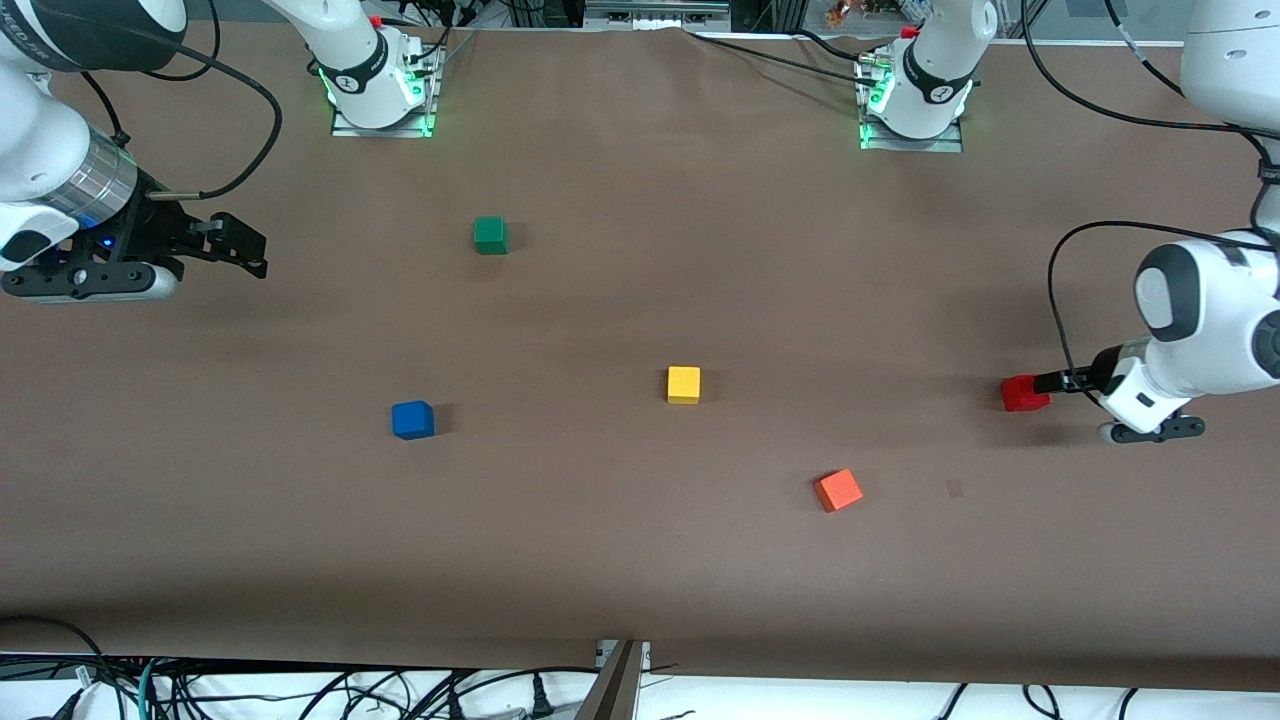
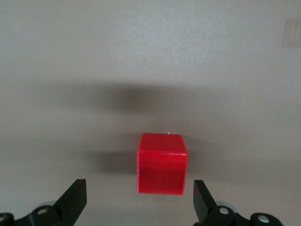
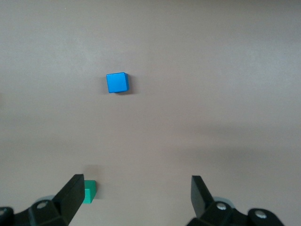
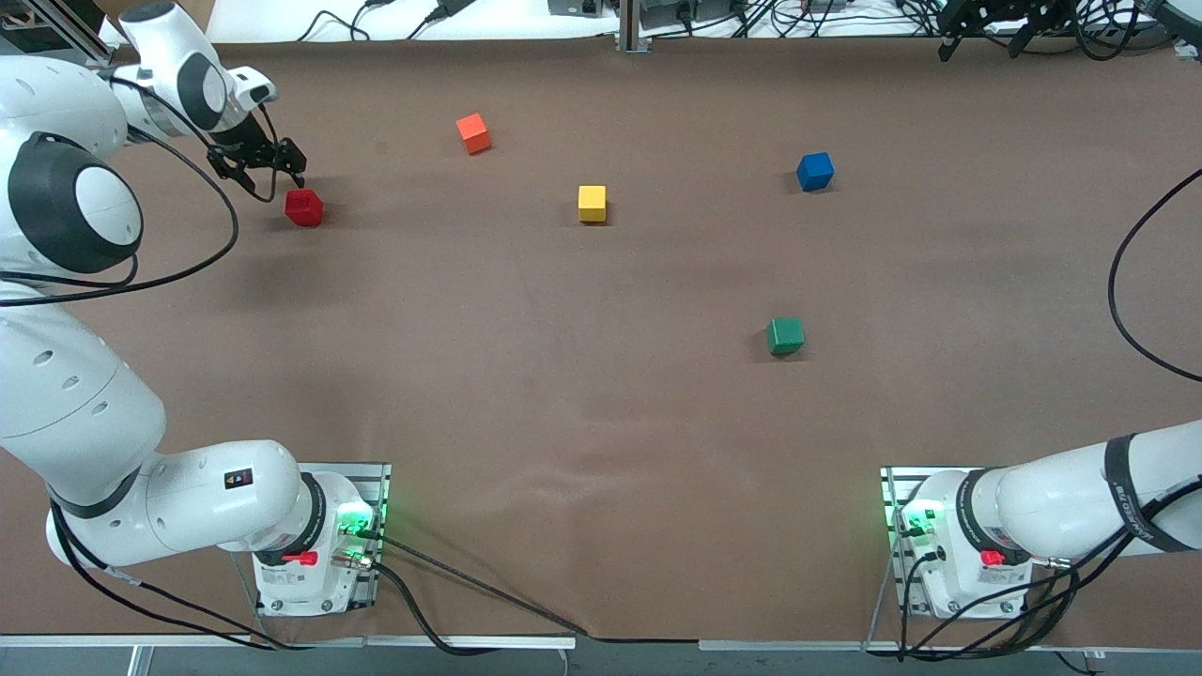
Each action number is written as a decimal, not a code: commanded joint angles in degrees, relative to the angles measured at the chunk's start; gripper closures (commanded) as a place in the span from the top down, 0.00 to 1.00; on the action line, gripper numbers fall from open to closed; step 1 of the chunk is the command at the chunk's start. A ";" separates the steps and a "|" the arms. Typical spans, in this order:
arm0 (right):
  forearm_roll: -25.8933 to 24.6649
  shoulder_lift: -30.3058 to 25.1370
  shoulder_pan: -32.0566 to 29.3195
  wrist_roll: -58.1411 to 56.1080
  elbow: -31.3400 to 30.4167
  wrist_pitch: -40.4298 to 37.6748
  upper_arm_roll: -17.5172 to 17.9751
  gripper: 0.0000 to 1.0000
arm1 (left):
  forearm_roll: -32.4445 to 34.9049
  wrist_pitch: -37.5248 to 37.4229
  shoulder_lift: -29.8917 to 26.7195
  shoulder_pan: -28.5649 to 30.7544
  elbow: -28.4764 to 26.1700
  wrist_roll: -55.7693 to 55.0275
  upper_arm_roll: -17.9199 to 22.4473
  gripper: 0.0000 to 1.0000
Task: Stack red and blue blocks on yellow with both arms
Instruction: 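Close the left gripper on the red cube and lift it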
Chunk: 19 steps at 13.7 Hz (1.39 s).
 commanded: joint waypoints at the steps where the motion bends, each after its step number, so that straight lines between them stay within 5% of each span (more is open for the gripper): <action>1: -0.66 -1.27 -0.59 -0.39 -1.03 -0.05 0.51 1.00 | 1.04 7.25 -2.74 0.03 -7.48 1.43 -0.22 1.00; 12: -0.66 -1.27 -0.59 -0.39 -1.03 -0.14 0.51 1.00 | 1.04 11.40 -1.51 -0.85 -7.93 1.43 -0.30 1.00; 14: -0.66 -1.27 -0.68 -0.39 -1.03 -0.14 0.51 1.00 | 1.04 11.49 -1.16 -1.02 -7.85 1.43 -0.30 0.77; 17: -0.66 -1.27 -0.59 -0.39 -1.03 -0.14 0.51 1.00 | 1.04 11.49 -1.16 -1.02 -7.76 1.43 -0.30 0.16; 19: -0.66 -1.27 -0.59 -0.39 -1.03 -0.14 0.51 1.00 | 1.04 11.23 -1.51 -1.02 -7.15 1.43 -0.39 0.00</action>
